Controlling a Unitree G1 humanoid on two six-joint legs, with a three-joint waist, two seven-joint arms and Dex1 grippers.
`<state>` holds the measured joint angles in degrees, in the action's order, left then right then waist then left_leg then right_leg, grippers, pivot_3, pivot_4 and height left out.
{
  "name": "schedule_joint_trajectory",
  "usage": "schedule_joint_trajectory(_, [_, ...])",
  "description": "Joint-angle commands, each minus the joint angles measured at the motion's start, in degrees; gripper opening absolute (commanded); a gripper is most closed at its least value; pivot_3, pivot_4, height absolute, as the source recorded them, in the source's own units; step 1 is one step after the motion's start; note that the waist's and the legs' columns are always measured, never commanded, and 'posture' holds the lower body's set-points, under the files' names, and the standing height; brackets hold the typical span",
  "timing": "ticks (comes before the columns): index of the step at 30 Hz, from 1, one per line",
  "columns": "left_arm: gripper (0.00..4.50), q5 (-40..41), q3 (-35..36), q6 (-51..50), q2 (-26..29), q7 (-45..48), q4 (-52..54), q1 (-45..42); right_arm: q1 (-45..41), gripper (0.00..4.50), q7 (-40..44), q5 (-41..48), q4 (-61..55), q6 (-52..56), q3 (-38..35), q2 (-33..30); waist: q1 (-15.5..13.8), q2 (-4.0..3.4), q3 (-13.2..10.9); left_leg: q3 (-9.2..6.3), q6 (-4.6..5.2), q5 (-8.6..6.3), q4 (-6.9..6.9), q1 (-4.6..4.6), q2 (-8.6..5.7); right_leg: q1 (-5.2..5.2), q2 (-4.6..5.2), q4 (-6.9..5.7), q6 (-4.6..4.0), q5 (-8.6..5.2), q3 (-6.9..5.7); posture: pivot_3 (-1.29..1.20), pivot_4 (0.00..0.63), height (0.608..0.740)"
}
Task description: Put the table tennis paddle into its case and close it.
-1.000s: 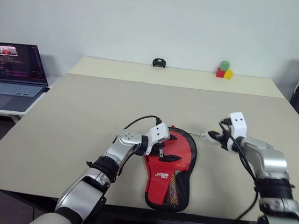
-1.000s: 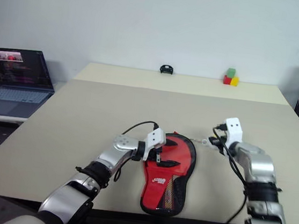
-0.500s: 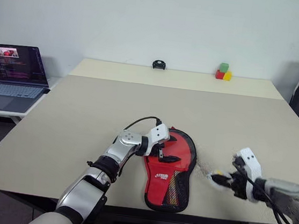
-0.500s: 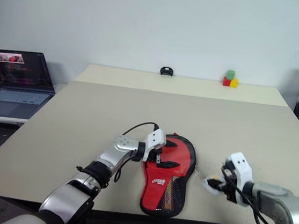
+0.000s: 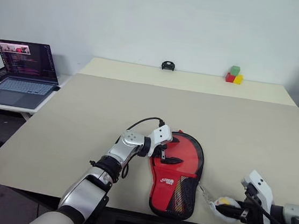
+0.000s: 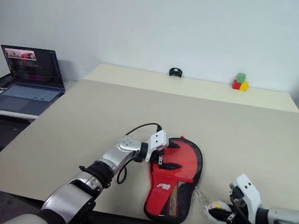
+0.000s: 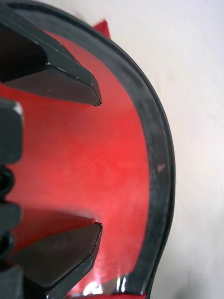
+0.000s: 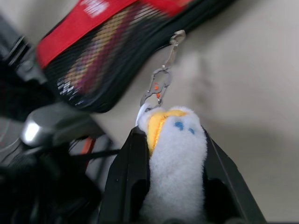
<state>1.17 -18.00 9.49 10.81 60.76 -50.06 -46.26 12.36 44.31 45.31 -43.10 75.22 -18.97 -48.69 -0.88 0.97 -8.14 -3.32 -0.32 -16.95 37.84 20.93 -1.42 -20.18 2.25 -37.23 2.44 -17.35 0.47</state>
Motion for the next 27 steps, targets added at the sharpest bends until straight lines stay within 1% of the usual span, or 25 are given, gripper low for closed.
schedule_joint_trajectory(1, [4.36,-6.0,-3.4,-1.8,2.0,-0.6,-6.0,3.6,3.0,0.64,2.3,3.7,-3.6,-0.8,0.4,-1.4,-0.1,0.11,0.1,0.01,0.04,-0.06,0.0,0.0,0.0,0.03,0.01,0.07,0.0,0.0,0.02,0.0,0.15,0.74])
schedule_joint_trajectory(7, [4.36,-6.1,-3.5,-1.6,2.1,-0.6,-5.9,3.7,7.0,0.64,2.8,9.0,-7.5,-1.9,0.4,-1.5,-0.1,0.33,0.3,0.02,0.1,-0.11,0.02,-0.03,0.03,0.06,0.03,0.13,0.04,-0.01,0.02,0.0,0.15,0.74])
schedule_joint_trajectory(12, [4.36,-6.3,-3.7,-1.6,1.9,-0.7,-5.7,3.8,9.2,0.62,1.0,12.7,-10.1,-2.8,2.0,-0.3,-0.1,0.21,0.4,0.02,0.09,-0.11,0.01,-0.03,0.03,0.06,0.03,0.13,0.06,-0.02,0.02,0.0,0.15,0.74])
schedule_joint_trajectory(21, [4.36,-6.5,-3.9,-1.7,1.1,-1.0,-5.6,3.5,8.6,0.62,-4.3,12.5,-9.6,-5.7,10.0,1.3,-0.1,0.25,0.5,0.01,0.07,-0.14,-0.01,-0.02,0.04,0.06,0.02,0.19,0.09,-0.04,0.01,0.0,0.15,0.74])
schedule_joint_trajectory(25, [4.36,-6.6,-3.9,-1.7,1.1,-1.2,-5.5,3.6,7.3,0.62,-5.7,12.1,-7.9,-6.8,11.3,1.5,-0.1,0.26,0.5,0.01,0.07,-0.14,-0.01,-0.02,0.04,0.05,0.02,0.19,0.13,-0.07,0.01,0.0,0.15,0.74])
schedule_joint_trajectory(27, [4.36,-6.6,-3.8,-1.7,1.1,-1.3,-5.5,3.6,6.9,1.35,-6.0,12.1,-7.0,-7.3,11.1,1.5,-0.1,0.28,0.5,0.01,0.07,-0.14,-0.01,-0.02,0.04,0.06,0.02,0.19,0.14,-0.07,0.01,0.0,0.15,0.74])
